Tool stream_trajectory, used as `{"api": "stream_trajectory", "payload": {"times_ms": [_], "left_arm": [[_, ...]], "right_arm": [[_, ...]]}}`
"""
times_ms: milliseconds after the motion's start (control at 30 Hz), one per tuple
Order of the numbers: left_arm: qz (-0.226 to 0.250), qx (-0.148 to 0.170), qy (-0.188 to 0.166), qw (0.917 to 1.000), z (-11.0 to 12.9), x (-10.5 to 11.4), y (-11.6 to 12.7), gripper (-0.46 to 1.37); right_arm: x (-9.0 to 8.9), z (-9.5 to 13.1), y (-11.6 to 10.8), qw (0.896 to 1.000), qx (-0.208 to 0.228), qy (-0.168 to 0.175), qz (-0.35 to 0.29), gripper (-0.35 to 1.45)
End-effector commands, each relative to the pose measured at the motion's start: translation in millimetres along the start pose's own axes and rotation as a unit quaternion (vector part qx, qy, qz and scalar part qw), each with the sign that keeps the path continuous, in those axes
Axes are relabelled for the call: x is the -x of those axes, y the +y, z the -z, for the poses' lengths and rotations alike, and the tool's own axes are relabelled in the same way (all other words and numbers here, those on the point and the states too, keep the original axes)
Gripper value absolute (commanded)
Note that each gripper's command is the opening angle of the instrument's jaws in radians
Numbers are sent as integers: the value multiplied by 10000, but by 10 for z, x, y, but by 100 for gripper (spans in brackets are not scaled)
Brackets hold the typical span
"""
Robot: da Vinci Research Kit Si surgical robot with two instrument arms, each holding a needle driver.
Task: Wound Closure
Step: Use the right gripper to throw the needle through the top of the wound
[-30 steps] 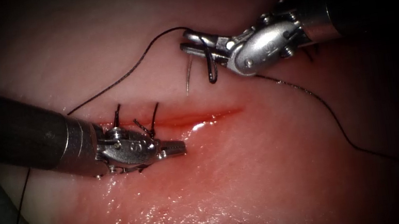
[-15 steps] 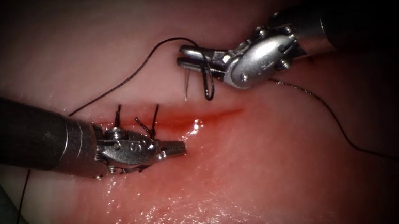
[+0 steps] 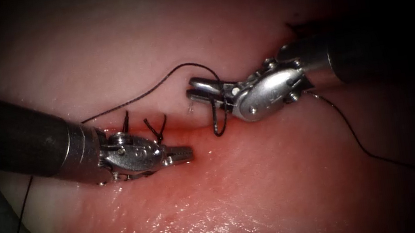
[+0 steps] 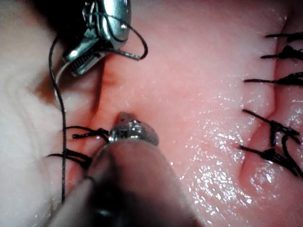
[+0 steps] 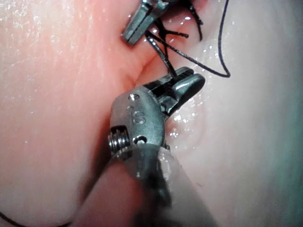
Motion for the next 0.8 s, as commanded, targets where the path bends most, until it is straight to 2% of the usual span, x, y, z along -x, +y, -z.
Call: {"api": "stream_trajectory", "payload": {"times_ms": [33,533,800], "left_arm": [[-3,42,2,10000,0,0,0,-35],[-6,42,3,10000,0,1,1,-35],[-8,44,4,10000,0,1,1,-35]], "right_arm": [[2,1,-2,10000,-7,-20,-50,-35],[18,1,-25,9986,-242,-172,-435,-35],[20,0,-30,9970,-346,-266,-636,-35]]}}
